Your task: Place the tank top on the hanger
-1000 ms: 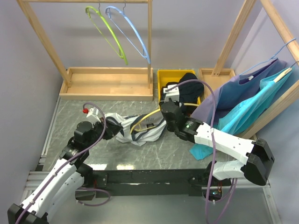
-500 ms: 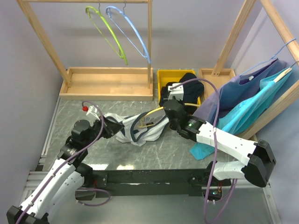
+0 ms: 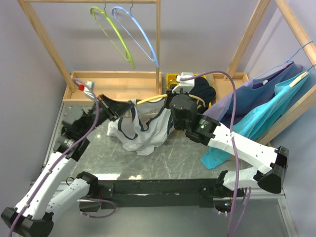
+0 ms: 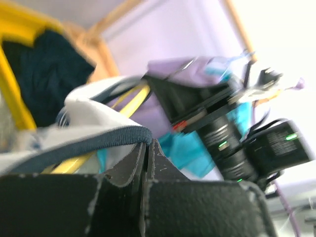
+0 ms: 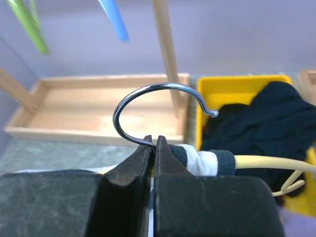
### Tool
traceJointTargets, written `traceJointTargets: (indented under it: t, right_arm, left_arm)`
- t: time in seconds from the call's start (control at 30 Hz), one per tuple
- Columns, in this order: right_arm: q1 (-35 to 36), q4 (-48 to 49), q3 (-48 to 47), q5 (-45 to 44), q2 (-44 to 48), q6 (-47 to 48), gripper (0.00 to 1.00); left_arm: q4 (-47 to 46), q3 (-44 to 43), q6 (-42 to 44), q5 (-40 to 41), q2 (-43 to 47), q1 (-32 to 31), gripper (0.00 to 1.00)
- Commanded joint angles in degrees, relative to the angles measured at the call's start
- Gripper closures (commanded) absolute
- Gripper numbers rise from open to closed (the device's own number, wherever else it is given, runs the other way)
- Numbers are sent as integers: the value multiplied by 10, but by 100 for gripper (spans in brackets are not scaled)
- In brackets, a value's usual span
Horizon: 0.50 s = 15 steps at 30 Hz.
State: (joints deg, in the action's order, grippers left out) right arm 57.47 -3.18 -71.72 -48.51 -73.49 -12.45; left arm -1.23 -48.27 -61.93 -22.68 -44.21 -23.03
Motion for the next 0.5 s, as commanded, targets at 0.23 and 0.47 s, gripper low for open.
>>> traceJointTargets:
  t: [0.23, 0.47]
  right_arm:
    - [29, -13, -74, 36, -40, -46, 100]
    - [22, -28, -134, 25, -7, -20, 100]
  left_arm:
    - [55, -146, 57, 63, -14, 9, 98]
    - [76, -138, 78, 47, -25, 10, 96]
